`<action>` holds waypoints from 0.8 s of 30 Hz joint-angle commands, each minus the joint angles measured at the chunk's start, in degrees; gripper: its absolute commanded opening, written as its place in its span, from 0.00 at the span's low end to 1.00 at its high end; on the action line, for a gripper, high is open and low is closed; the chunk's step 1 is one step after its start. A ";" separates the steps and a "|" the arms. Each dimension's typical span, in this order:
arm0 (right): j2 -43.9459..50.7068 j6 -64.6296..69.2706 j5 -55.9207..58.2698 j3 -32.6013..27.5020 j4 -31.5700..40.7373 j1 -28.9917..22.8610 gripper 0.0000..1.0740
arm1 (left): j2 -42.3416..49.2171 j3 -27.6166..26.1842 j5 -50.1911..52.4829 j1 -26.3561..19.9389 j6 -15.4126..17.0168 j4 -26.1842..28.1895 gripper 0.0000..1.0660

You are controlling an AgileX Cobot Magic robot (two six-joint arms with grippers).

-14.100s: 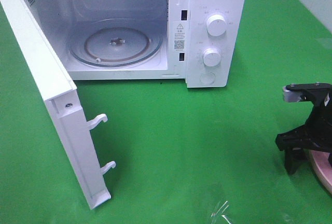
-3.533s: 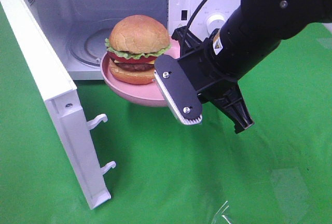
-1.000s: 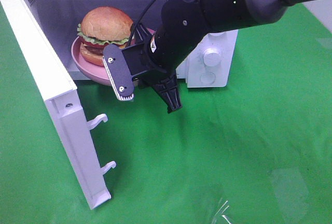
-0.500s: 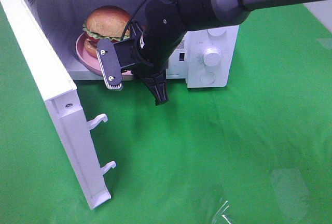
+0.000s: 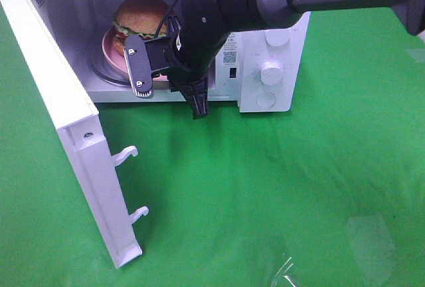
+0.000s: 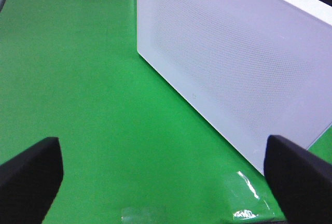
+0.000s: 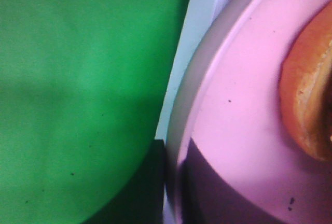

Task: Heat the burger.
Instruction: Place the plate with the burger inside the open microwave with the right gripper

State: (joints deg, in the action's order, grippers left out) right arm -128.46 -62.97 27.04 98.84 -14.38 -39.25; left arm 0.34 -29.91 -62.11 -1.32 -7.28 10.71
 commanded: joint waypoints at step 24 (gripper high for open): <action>-5.90 1.38 -4.24 11.06 -3.84 0.74 0.01 | 0.86 0.23 0.74 0.29 0.06 0.11 0.92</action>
State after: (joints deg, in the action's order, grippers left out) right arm -135.33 -61.71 27.16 108.75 -17.02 -38.67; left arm 0.34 -29.91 -62.11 -1.32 -7.28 10.71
